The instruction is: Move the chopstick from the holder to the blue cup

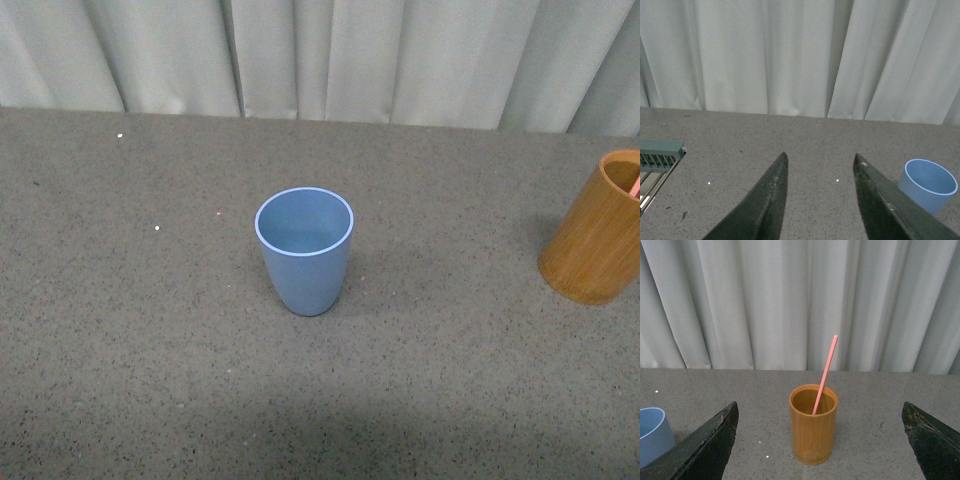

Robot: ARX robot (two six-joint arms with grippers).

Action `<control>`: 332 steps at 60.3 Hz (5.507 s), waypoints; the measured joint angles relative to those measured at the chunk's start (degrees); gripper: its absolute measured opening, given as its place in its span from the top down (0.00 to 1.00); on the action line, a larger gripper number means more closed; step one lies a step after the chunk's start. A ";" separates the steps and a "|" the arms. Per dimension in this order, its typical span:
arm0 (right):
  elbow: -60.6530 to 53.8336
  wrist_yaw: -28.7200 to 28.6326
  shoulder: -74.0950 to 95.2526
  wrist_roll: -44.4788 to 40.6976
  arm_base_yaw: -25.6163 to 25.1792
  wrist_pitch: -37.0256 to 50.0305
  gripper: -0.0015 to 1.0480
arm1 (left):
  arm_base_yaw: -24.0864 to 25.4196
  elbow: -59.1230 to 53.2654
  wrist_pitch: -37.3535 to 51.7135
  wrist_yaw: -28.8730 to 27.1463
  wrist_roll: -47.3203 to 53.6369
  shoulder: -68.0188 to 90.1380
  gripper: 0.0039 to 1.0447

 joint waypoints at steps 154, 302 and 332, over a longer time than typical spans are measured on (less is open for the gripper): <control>53.57 12.22 105.20 21.66 -1.90 14.91 0.09 | 0.00 0.00 -0.09 -0.02 0.15 -0.07 0.06; 52.17 9.16 82.88 20.11 4.55 27.58 0.99 | 0.00 0.00 -0.09 -0.02 0.15 -0.09 0.06; 49.83 6.54 95.25 33.14 13.86 37.86 0.99 | 0.00 0.00 -0.09 -0.02 0.15 -0.09 0.06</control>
